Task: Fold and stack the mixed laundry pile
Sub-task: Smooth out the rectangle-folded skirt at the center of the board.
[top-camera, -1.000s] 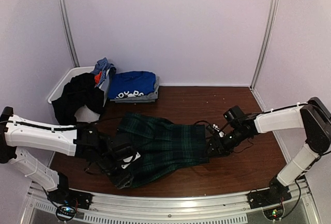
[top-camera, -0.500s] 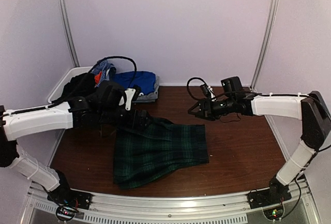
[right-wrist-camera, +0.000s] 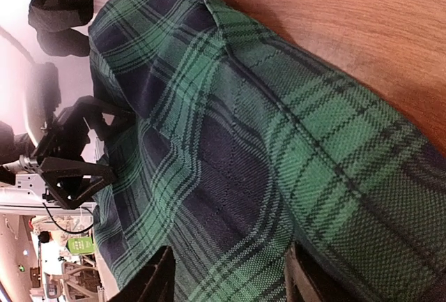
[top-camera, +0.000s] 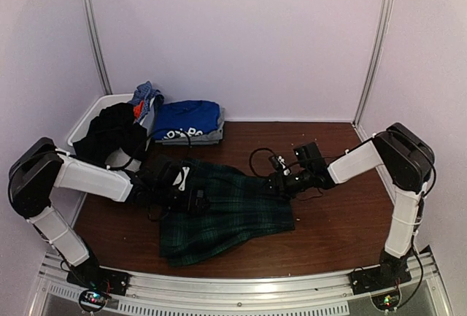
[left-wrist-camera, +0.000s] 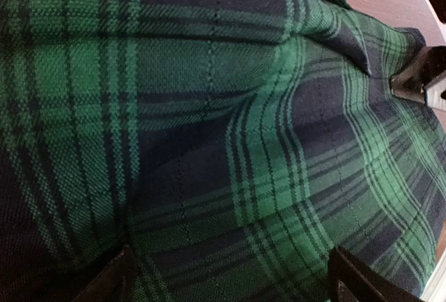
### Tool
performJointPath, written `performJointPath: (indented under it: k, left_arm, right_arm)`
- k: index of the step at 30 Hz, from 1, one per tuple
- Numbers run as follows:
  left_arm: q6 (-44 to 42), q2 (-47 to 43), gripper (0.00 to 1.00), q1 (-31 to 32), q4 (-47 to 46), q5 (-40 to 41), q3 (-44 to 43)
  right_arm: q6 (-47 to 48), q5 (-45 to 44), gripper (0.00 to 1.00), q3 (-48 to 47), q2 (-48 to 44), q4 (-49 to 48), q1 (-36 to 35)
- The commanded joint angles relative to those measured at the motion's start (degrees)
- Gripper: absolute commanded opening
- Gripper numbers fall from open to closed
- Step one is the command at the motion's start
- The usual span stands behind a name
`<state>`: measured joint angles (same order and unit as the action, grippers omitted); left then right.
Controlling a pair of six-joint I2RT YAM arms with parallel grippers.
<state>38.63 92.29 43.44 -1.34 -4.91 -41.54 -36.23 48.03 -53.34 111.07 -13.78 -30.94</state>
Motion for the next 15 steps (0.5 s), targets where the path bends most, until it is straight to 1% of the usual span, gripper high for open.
performJointPath:
  k: [1, 4, 7, 10, 12, 15]
  left_arm:
    - [2.0, -4.0, 0.98, -0.1, -2.3, 0.7, 4.4]
    - [-2.4, -7.8, 0.96, 1.0, 0.8, 2.6, 3.3]
    - [-11.6, -10.0, 0.98, 8.8, 8.9, 11.5, -3.7]
    - [-16.3, -7.0, 0.94, 13.7, 13.3, 13.2, -11.4]
    - [-20.3, -4.2, 0.91, 16.9, 13.8, 15.2, -15.7]
    - [-28.2, 2.0, 0.85, 21.4, 13.6, 16.0, -22.7]
  right_arm:
    - [4.1, -3.3, 0.54, 4.3, -0.4, 4.4, 2.8]
    - [6.8, -5.0, 0.54, 4.7, -7.1, 9.8, 3.8]
    - [6.9, -5.9, 0.54, 7.1, -16.1, 14.0, 4.9]
    - [5.9, -7.0, 0.54, 10.5, -23.6, 18.2, 6.1]
    - [5.3, -7.6, 0.55, 13.4, -27.8, 19.9, 7.7]
    - [3.5, -7.6, 0.57, 18.2, -32.3, 20.2, 10.6]
